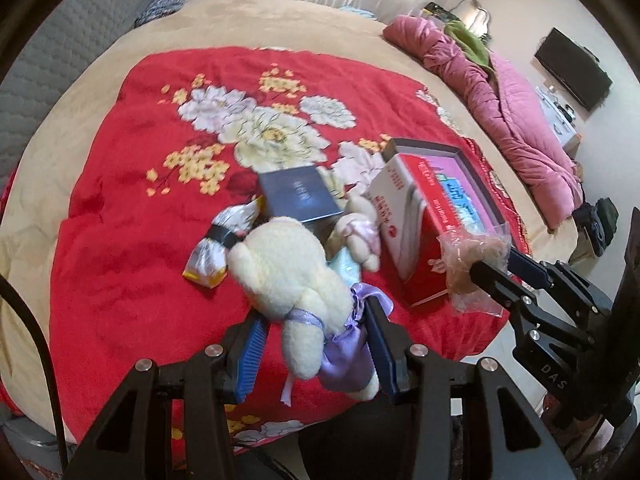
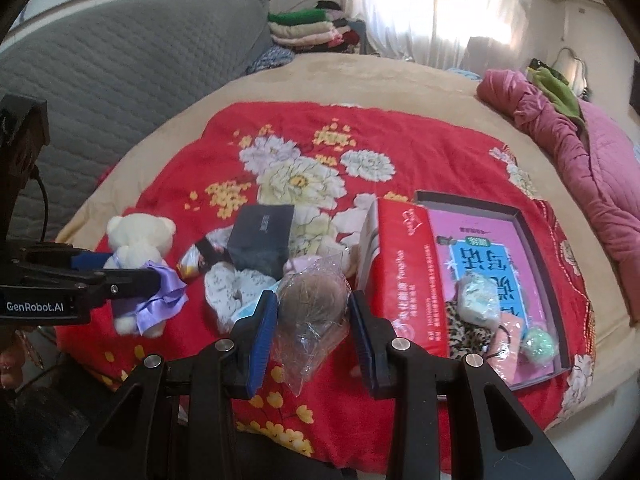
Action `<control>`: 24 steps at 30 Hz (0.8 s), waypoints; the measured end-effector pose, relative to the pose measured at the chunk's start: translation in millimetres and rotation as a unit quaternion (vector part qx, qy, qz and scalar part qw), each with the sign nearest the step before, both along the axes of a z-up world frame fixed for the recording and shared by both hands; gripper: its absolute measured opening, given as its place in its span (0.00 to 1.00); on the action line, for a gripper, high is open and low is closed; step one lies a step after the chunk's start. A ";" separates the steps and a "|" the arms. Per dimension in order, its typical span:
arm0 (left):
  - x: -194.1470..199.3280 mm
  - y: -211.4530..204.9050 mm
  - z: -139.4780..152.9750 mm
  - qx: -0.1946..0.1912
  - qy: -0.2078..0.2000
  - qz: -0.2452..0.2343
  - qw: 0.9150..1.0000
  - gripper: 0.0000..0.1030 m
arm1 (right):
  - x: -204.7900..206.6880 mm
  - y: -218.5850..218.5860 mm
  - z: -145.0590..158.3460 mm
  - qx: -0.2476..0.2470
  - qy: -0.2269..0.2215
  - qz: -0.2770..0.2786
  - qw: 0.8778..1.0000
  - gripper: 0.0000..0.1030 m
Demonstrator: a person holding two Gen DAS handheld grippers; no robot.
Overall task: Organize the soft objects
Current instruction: 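Lift and carry the teddy bear and bagged ball toward the pink book box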
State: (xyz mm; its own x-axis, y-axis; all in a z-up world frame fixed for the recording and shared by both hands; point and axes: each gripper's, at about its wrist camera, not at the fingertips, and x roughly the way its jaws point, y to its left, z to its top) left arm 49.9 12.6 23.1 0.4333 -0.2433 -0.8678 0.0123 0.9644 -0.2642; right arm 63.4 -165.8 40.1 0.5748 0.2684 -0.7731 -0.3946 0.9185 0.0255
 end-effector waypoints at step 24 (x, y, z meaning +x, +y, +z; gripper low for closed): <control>43.5 -136.4 57.1 0.028 -0.062 -0.116 0.991 0.46 | -1.6 -111.1 55.9 0.046 -0.052 -0.120 0.990 0.37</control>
